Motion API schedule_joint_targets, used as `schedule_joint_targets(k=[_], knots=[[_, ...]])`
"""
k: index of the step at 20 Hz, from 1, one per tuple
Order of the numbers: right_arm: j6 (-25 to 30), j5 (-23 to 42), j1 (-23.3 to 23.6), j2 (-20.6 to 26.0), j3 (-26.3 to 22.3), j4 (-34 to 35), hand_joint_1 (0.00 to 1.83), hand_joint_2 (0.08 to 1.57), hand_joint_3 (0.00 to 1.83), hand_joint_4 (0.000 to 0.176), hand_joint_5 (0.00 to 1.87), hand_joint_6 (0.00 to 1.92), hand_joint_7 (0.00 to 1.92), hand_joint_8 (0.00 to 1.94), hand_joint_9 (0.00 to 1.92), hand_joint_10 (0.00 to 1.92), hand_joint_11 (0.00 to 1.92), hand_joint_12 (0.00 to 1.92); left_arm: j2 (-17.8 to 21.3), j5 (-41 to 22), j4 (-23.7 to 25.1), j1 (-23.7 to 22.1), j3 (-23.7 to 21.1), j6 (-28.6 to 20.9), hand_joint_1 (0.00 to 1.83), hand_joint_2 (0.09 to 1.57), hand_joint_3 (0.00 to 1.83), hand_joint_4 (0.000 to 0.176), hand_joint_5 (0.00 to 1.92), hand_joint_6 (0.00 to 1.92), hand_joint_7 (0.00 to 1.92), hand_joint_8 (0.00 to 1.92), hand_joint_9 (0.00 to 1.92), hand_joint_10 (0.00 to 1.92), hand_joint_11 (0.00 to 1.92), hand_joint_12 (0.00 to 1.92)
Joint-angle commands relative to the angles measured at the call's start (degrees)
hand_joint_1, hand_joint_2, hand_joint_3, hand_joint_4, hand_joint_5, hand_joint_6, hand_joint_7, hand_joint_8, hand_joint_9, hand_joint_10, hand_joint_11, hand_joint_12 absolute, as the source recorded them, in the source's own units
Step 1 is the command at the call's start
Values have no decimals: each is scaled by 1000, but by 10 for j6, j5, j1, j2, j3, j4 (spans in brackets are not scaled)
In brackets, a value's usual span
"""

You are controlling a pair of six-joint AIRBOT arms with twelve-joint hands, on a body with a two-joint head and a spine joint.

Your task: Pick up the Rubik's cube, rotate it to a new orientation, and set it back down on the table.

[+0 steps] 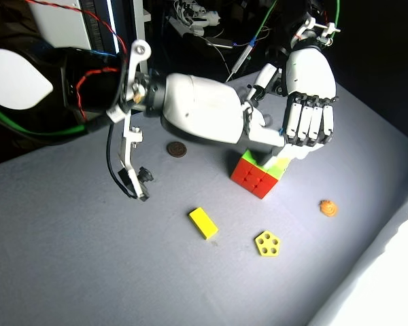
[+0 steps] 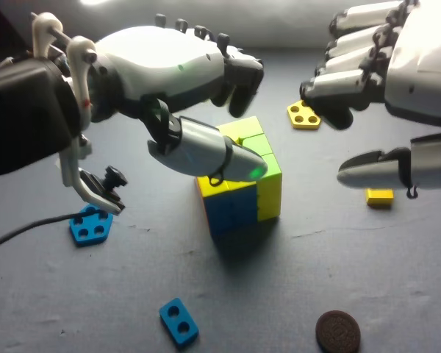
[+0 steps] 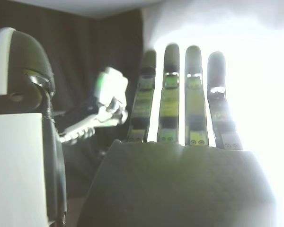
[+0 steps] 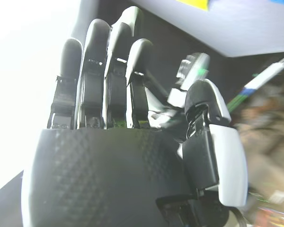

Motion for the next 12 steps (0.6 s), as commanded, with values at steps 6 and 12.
schedule_joint_targets(k=[6,12], knots=[[21,46,6,3,-3,20,87,1312,6,0,590,1840,772,1706,615,1838,542,1921,8,-55,50,-26,-5,-32,439,1105,1,0,420,1757,421,1921,406,1921,321,1921],[23,41,6,3,-7,20,167,1301,0,0,579,1800,769,1669,589,1810,472,1921,8,-57,58,-36,-2,-34,430,1127,8,0,402,1753,416,1921,422,1921,338,1921]])
